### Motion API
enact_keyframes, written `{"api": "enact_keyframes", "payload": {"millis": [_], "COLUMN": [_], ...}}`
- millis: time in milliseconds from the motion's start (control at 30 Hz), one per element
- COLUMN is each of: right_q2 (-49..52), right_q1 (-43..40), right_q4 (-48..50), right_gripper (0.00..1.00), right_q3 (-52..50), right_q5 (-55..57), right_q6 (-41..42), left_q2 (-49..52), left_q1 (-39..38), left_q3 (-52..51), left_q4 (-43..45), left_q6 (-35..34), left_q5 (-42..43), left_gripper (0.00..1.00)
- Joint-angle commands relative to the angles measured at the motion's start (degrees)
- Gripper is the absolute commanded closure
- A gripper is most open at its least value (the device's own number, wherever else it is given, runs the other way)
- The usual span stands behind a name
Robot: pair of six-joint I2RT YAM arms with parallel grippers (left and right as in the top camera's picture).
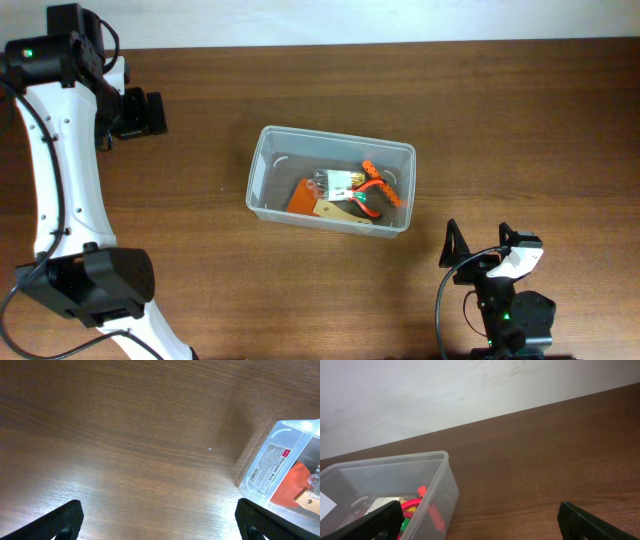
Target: Pack container
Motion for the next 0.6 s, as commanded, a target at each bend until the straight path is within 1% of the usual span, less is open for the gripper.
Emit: {"api": "enact_keyframes", "payload": {"millis": [0,300,467,567], "right_q2": [-0.66,-0.66,-0.66,-0.66], "right_q1": [-0.37,-0.35,-0.35,-0.35], "right_q4": [0.17,0.17,0.17,0.17], "right_gripper": [0.01,0.01,0.01,0.01], "right_q3": [-0.52,-0.52,-0.52,-0.52], "right_q5": [-0.5,-0.5,-0.5,-0.5], "right_q6": [-0.57,-0.57,-0.57,-0.57], "left_q2": [-0.26,-0.74,-5.25,-8.59], "left_q1": [0.35,0.31,-0.2,-1.77], "left_q3": [0.55,0.55,0.55,0.55], "left_q4": [-0.04,-0.02,0.02,-0.04], "left_q6": [0.7,0.7,0.68,0.7], "left_q5": [-0.42,-0.42,-0.39,-0.39], "left_gripper": [0.01,0.01,0.01,0.01]}}
